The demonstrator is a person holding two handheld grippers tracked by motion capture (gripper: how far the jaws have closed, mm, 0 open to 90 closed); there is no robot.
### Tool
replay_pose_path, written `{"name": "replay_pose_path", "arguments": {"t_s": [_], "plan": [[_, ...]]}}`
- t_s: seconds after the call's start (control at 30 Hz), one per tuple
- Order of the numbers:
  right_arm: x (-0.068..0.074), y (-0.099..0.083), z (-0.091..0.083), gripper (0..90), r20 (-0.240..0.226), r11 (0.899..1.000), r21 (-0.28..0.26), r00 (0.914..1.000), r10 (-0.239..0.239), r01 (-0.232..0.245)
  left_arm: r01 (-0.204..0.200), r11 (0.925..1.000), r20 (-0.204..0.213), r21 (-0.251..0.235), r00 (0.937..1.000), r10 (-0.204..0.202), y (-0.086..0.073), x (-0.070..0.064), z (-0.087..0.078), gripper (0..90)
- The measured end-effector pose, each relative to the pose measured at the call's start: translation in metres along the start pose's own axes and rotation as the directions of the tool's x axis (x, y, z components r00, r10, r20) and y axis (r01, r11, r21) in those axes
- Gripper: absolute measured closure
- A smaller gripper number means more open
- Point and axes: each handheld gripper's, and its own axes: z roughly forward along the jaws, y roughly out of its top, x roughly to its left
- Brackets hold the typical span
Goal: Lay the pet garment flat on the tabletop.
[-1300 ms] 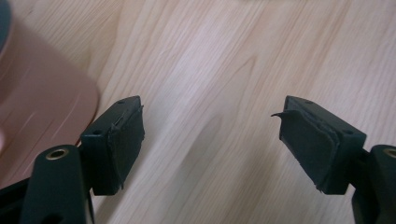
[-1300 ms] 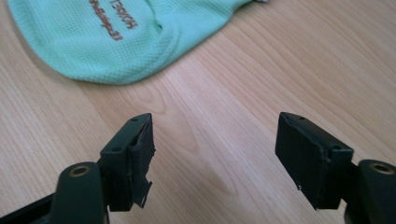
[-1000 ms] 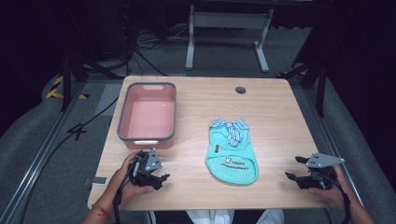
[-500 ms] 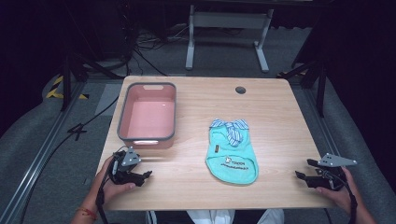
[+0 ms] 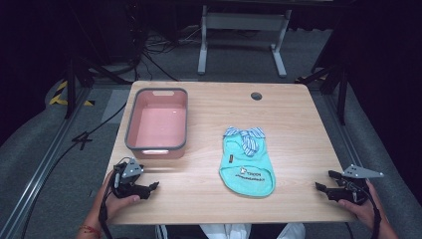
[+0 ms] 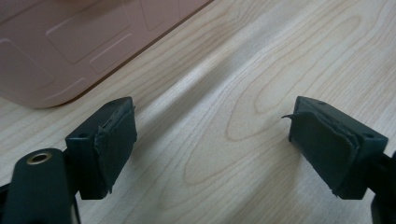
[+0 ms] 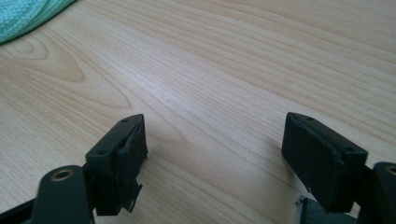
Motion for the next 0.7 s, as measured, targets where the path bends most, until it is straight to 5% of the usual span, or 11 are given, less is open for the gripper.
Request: {"name": "replay_pose_path", "arguments": {"t_s": [0.7], "plan": [[-0.0002,0.0002,0.0004,22.4,0.02,1.0,0.001,0.9997,0.015,-0.015,0.034,0.9994,-0.023,0.001,0.9992,-0.034,-0.001,-0.0025,-0.0007,15.6]]}}
